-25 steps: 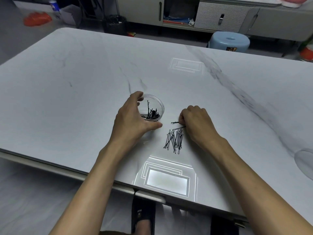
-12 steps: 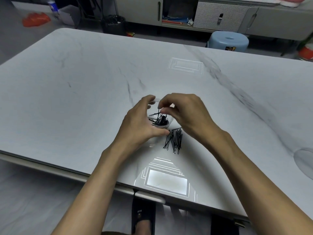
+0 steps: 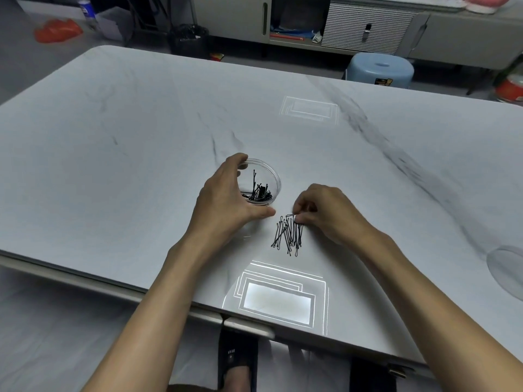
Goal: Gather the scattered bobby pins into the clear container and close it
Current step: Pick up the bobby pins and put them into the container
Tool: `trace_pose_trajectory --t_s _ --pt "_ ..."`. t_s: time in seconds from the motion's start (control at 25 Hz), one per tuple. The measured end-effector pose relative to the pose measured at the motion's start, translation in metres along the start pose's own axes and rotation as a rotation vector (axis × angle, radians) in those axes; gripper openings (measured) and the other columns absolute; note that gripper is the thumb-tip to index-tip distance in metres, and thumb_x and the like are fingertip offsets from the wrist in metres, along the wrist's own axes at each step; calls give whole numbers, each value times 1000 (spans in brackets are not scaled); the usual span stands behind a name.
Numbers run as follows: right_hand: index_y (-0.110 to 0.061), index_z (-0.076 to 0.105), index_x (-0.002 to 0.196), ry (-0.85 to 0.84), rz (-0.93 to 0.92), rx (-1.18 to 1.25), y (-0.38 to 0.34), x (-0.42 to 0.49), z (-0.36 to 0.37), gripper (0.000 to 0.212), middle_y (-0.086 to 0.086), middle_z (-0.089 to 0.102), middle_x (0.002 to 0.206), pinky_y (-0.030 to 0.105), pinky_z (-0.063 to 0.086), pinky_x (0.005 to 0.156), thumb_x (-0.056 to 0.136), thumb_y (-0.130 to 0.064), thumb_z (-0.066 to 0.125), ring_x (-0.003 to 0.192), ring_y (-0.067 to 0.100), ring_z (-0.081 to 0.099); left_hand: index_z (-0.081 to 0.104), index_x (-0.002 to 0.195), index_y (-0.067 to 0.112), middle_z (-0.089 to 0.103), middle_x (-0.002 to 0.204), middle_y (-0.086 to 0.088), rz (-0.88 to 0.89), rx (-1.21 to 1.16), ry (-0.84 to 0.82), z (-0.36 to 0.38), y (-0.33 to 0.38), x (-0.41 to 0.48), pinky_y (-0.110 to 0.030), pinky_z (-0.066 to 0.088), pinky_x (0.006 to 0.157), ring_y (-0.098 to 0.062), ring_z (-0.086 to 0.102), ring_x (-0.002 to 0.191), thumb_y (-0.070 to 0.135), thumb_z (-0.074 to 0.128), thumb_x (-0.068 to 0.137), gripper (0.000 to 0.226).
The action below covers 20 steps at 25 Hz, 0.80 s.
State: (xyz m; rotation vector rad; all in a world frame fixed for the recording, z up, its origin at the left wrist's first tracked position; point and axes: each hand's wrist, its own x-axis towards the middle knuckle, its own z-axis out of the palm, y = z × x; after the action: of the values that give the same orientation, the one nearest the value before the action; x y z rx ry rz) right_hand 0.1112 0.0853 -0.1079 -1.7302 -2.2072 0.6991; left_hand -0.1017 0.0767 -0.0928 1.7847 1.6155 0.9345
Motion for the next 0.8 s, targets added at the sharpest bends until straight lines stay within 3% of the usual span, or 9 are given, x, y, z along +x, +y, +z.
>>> trace_pose_trajectory --t_s 0.12,0.36,0.52,0.64,0.8 --pt "-21 66 77 3 -39 -109 3 1 2 13 -4 59 85 38 48 76 80 -9 66 85 17 54 41 138 26 54 130 12 -4 4 -6 0 0 0 -30 43 95 -8 51 118 37 92 50 102" --pt "-21 50 79 43 -172 -314 17 -7 0 24 -3 56 84 34 38 70 80 3 52 81 22 45 41 138 26 55 129 12 -4 -7 -15 2 1 0 -29 42 95 -8 51 118 36 91 50 101" --pt "-25 57 82 88 -250 -93 19 -11 -6 22 -20 55 74 27 42 67 84 -3 60 81 11 47 42 137 26 55 129 12 1 -12 -13 2 2 1 -26 41 92 -8 52 117 36 91 50 101" --pt "-23 69 88 -22 -328 -102 15 -13 -2 16 -13 64 79 26 43 70 81 -8 72 83 8 49 42 137 26 55 129 11 6 -11 -17 3 3 1 -27 42 93 -8 52 117 36 92 50 101" --pt "-18 70 82 5 -369 -179 16 -15 -2 14 -4 62 85 31 44 69 77 -5 75 84 16 50 41 137 27 55 128 12 7 -4 -18 4 3 0 -30 43 95 -8 52 117 37 92 50 101"
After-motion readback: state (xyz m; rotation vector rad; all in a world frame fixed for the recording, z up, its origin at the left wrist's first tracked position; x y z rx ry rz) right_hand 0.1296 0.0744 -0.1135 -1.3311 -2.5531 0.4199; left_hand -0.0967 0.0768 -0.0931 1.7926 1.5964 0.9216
